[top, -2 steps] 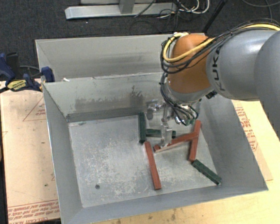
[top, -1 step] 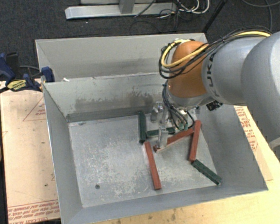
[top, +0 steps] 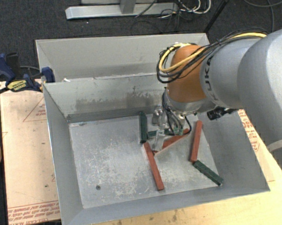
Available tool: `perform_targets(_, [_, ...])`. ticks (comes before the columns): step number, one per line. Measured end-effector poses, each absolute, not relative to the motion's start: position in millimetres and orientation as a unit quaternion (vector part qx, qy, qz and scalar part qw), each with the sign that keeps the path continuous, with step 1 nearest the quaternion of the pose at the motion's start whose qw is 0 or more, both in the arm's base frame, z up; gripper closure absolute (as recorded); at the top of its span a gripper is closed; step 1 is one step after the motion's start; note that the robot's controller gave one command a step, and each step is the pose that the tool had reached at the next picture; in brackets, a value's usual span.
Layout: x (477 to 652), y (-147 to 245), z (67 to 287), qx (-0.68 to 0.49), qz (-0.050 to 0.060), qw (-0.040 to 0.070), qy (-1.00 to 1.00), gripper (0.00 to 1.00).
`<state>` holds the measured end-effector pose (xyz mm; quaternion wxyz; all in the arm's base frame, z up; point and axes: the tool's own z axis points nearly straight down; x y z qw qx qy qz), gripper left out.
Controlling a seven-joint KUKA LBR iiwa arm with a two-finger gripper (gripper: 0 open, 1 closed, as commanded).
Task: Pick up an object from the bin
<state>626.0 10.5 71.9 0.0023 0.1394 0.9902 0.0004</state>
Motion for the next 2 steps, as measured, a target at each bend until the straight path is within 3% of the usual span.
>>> perform_targets(1, [626.5, 11, 72, 0.139, 0.001, 0.003, 0.990, 1.00])
perform_targets(2, [627.5, 12, 96, 0.138, 0.001, 0.002, 0.990, 1.00])
